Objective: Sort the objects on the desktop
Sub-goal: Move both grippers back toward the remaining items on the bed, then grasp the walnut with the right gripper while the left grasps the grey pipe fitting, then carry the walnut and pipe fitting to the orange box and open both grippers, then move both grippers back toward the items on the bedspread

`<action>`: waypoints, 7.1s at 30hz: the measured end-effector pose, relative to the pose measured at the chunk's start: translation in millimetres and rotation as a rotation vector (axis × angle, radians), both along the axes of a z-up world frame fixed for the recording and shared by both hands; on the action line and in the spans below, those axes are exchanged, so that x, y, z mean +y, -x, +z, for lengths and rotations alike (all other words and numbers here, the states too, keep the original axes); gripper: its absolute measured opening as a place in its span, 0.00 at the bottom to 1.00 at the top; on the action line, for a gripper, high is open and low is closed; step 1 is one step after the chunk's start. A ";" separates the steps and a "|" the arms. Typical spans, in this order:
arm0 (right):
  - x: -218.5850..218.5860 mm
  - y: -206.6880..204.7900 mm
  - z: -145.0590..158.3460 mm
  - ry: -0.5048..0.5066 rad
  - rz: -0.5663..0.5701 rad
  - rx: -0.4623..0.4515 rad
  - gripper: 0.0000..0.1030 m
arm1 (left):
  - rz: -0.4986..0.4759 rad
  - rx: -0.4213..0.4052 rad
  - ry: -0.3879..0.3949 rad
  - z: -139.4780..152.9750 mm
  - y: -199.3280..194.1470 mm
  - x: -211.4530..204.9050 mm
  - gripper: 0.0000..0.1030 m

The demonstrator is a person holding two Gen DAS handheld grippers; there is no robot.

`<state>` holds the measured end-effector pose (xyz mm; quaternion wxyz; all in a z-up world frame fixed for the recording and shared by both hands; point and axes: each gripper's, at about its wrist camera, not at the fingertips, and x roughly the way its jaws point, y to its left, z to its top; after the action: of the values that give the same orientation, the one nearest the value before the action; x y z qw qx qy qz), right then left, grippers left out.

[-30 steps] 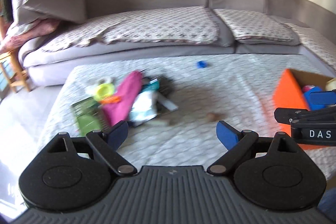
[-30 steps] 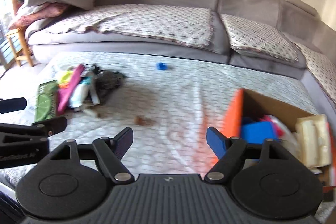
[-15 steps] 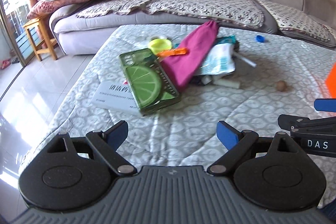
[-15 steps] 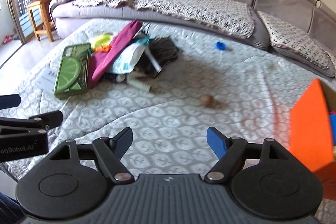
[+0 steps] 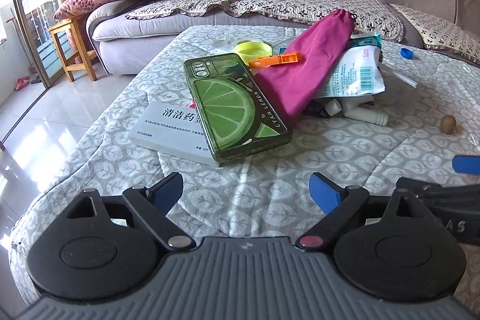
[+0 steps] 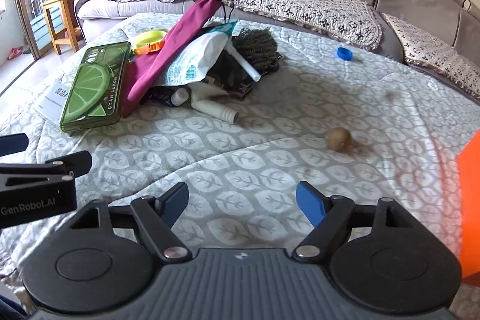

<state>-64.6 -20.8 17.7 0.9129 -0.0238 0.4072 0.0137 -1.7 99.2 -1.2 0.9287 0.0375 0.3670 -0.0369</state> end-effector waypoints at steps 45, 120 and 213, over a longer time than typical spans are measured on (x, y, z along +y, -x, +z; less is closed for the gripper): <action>-90.1 -30.0 -25.2 -0.016 -0.087 -0.197 0.63 | -0.183 -0.081 0.074 -13.3 -30.4 -86.7 0.63; -214.4 139.4 132.8 0.074 -0.266 -0.374 0.22 | -0.407 -0.290 0.050 125.9 83.1 -245.3 0.57; -21.3 -42.6 16.1 -0.413 0.102 -0.217 0.29 | 0.187 -0.258 -0.042 41.3 -12.5 -78.6 0.96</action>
<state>-22.0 -42.0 33.8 0.9350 0.1418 0.2934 0.1401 10.8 20.5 40.1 0.9665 0.0269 0.2475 0.0627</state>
